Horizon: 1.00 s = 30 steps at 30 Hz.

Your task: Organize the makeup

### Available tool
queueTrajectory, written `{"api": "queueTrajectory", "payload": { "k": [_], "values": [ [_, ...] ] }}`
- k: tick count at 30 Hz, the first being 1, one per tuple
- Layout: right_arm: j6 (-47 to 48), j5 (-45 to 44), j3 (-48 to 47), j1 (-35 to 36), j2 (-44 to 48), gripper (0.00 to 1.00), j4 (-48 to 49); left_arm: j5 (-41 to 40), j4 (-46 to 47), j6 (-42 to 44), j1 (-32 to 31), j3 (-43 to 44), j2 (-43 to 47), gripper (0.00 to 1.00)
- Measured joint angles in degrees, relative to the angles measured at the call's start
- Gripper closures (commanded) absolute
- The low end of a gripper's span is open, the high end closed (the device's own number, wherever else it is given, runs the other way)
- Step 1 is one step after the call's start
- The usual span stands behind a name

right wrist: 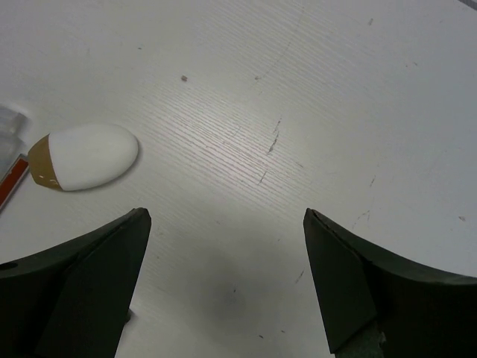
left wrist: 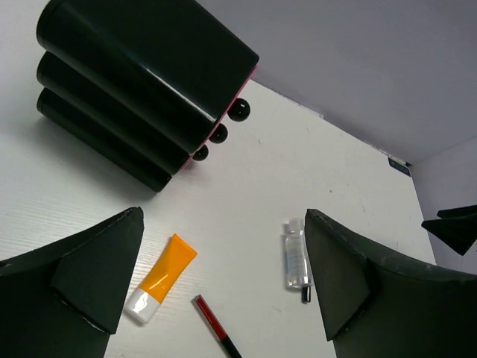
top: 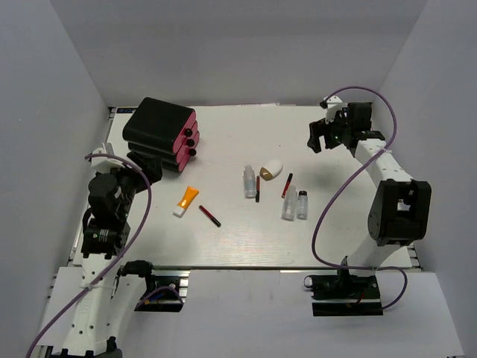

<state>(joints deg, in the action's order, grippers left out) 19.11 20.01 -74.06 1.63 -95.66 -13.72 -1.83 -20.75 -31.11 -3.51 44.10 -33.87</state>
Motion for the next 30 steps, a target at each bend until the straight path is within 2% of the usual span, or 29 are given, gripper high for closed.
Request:
{"api": "queueTrajectory", "payload": {
  "k": [4,7,8,11,12,14,16,17,18,20,22,23,30],
  "values": [
    [4.5,4.1,-2.1,0.0,-0.5,0.11,-3.2,2.4,0.3,-0.2,0.0,-0.4,-1.4,0.05],
    [10.8,10.2,-4.0,0.0,-0.7,0.12,-7.3,3.9,0.7,-0.4,0.0,-0.4,-3.7,0.25],
    [12.4,12.4,-4.4,0.2,-0.7,0.25,-8.2,4.4,0.8,-0.6,0.0,-0.4,-4.5,0.44],
    [15.0,18.0,-5.4,1.3,-0.9,0.64,-10.2,5.8,0.9,-0.7,0.0,-0.4,-7.2,0.71],
    [15.1,19.6,-5.8,2.3,-1.3,0.68,-10.3,6.2,0.9,-0.6,0.0,-0.4,-8.1,0.82],
    [14.0,21.6,-7.4,4.9,-2.6,0.73,-10.2,7.0,0.9,-0.9,0.0,-0.4,-9.4,0.86],
    [11.6,23.3,-9.5,8.5,-4.6,0.69,-9.2,7.5,1.2,-1.0,0.0,-0.4,-10.0,0.87],
    [9.4,23.6,-10.3,10.2,-5.5,0.6,-8.1,7.8,1.3,-1.0,0.0,-0.4,-10.3,0.85],
    [6.2,23.8,-11.0,12.2,-6.5,0.56,-6.4,8.0,1.6,-1.1,0.0,-0.4,-10.4,0.71],
    [0.4,23.6,-12.3,15.4,-8.3,0.37,-2.8,8.6,1.9,-0.8,0.0,-0.4,-10.6,0.49],
    [-6.8,23.6,-14.1,18.2,-10.7,0.33,1.5,8.9,2.2,-1.3,0.0,-0.4,-11.0,0.32],
    [-10.4,23.5,-15.4,19.5,-12.3,0.28,3.5,9.1,2.5,-1.6,0.0,-0.4,-11.1,0.3],
    [-37.9,23.9,-31.5,24.5,-29.2,0.22,16.4,10.0,3.3,-3.0,0.0,-0.4,-11.3,0.26]
  ]
}}
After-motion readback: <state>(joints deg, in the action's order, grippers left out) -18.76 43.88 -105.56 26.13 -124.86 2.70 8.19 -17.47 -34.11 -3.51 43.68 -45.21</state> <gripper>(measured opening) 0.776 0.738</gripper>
